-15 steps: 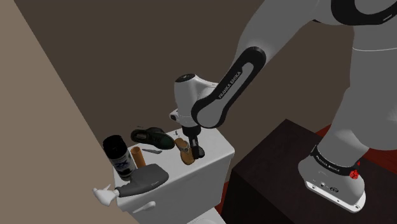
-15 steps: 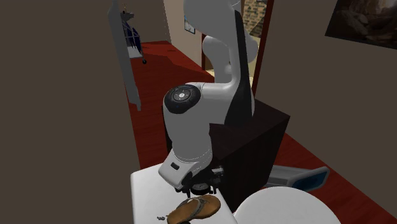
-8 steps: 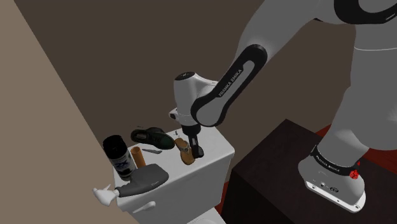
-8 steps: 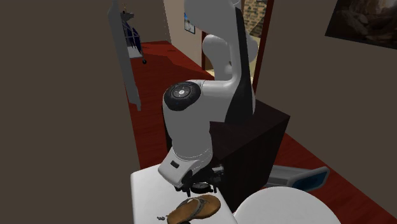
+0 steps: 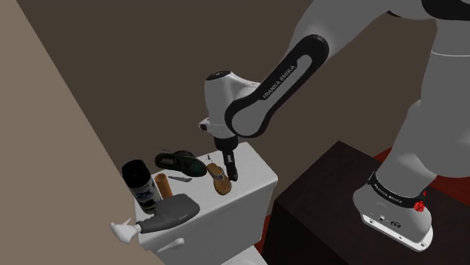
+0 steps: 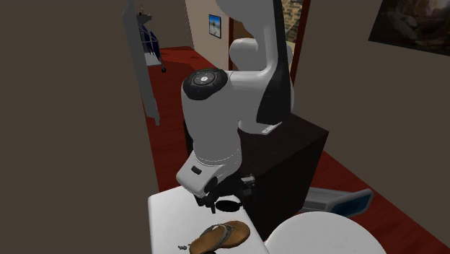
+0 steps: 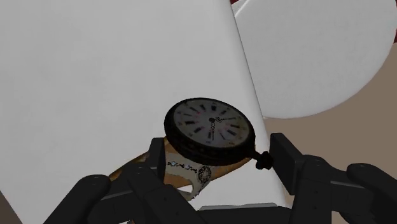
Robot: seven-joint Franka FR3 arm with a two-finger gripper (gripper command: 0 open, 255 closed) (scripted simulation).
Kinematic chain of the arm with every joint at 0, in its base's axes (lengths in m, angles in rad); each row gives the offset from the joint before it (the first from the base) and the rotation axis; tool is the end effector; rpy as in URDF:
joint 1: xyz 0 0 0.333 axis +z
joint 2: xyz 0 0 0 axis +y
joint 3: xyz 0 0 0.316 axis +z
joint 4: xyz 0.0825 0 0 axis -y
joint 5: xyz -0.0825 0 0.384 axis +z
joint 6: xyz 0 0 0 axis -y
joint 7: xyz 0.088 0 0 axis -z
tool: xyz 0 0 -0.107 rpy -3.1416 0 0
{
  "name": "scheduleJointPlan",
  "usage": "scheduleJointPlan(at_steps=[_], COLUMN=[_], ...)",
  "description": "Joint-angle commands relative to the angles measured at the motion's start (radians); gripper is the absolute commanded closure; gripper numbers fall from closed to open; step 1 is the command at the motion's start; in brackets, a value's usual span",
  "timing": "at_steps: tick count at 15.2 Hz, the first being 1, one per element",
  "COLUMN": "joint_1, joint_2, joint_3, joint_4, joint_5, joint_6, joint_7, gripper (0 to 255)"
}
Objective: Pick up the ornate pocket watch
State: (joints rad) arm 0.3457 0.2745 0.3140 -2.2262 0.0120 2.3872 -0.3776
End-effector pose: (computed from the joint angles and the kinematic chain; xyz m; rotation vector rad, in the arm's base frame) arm 0.4237 0.3304 0.2472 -2.6694 -1.4955 0.1723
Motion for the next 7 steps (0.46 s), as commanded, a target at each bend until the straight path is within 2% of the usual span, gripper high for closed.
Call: scheduleJointPlan(at_steps=[1,7], joint_1=[-0.003,-0.008], joint_2=[-0.020,-0.063], joint_3=[0.003,0.009], joint_4=[0.005,0.014], joint_5=[0.007,0.023], joint_6=[-0.025,-0.075], joint_7=[-0.004,-0.012], gripper=[255,255])
